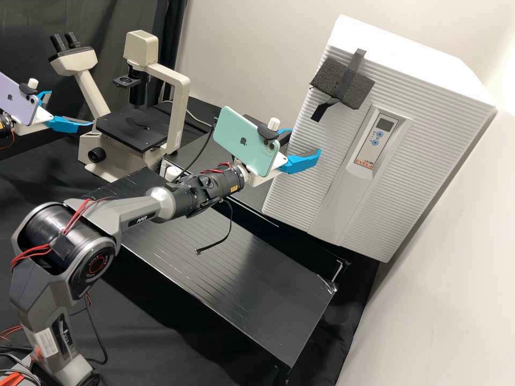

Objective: Open the incubator door.

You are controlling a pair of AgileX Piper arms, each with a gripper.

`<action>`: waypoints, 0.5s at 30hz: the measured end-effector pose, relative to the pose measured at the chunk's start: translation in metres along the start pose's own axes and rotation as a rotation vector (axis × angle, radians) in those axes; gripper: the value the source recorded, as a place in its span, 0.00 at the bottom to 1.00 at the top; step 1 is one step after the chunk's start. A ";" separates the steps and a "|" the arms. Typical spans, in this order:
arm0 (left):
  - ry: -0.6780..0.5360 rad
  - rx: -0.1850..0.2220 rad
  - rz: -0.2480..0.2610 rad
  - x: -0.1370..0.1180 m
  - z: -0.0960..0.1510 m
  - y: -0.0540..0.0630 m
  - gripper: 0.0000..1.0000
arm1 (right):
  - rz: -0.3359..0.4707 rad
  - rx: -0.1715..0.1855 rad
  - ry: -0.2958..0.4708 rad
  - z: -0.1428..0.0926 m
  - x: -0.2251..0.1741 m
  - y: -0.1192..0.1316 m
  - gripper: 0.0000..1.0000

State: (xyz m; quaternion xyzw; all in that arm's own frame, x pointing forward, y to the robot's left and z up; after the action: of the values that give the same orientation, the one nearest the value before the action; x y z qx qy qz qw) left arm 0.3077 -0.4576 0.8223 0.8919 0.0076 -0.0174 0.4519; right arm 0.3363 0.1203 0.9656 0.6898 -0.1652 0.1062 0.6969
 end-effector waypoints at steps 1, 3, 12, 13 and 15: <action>0.000 0.000 0.000 0.000 0.000 0.000 1.00 | 0.000 0.000 0.000 0.000 0.000 0.000 0.00; 0.000 0.000 0.000 0.000 0.000 0.000 1.00 | 0.000 0.000 0.000 0.000 0.000 0.000 0.00; 0.000 0.000 0.000 0.000 0.000 0.000 1.00 | -0.003 0.001 0.003 0.005 -0.003 0.004 0.00; 0.000 0.000 0.000 0.000 0.000 0.000 1.00 | -0.010 0.002 0.006 0.005 -0.004 0.004 0.00; 0.000 0.000 0.000 0.000 0.000 0.000 1.00 | -0.013 0.004 0.005 0.008 -0.006 0.007 0.00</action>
State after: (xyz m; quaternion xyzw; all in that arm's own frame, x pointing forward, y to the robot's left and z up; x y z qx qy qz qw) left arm 0.3077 -0.4576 0.8223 0.8919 0.0076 -0.0174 0.4519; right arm 0.3279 0.1134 0.9702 0.6918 -0.1589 0.1037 0.6967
